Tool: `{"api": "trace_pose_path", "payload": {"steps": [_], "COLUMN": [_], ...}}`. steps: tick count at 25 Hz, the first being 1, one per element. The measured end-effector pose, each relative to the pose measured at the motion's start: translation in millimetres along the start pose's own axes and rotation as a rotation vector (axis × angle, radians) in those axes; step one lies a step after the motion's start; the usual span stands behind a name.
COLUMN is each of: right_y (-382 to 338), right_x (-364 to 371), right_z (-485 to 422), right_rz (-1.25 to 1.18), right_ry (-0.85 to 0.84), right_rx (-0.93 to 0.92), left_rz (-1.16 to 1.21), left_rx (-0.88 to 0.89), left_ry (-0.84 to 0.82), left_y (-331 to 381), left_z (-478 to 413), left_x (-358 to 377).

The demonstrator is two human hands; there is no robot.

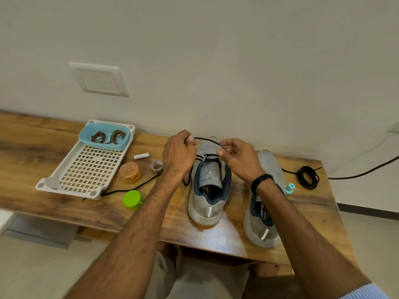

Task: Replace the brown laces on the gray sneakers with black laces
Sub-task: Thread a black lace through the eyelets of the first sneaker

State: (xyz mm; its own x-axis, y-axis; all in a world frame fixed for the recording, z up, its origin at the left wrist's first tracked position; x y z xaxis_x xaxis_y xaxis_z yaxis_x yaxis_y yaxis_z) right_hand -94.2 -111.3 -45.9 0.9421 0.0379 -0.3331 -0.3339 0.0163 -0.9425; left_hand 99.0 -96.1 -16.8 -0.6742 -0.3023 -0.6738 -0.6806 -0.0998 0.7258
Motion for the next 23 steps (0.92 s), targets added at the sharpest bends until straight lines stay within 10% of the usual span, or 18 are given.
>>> {"api": "trace_pose_path", "payload": {"steps": [14, 19, 23], "right_y": [-26.0, 23.2, 56.1], "right_x": [-5.6, 0.2, -4.8], "right_z": [8.4, 7.6, 2.3], "right_rz": [0.099, 0.449, 0.1], "right_ry": [0.072, -0.041, -0.008], "right_rx": [-0.182, 0.208, 0.413], "left_rz": [-0.176, -0.239, -0.194], "left_rx": [0.292, 0.087, 0.052], "left_ry": [-0.127, -0.113, -0.232], "left_y": [34.0, 8.7, 6.5], "left_z": [9.1, 4.6, 15.0], "left_x": [24.9, 29.0, 56.8]}}
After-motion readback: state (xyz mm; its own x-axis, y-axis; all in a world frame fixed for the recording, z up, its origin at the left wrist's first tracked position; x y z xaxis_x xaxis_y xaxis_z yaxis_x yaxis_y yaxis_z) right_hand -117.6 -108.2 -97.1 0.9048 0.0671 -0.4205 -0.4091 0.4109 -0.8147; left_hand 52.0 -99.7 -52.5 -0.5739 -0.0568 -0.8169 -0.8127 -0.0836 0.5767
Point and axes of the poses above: each hand's wrist, its own z-axis away from the middle knuckle, its own x-axis out of the palm, y = z × x, the point moved 9 cm from there along -z, towards the middle knuckle, and after that the axes turned 6 degrees about -z, right-handed, at the moved point
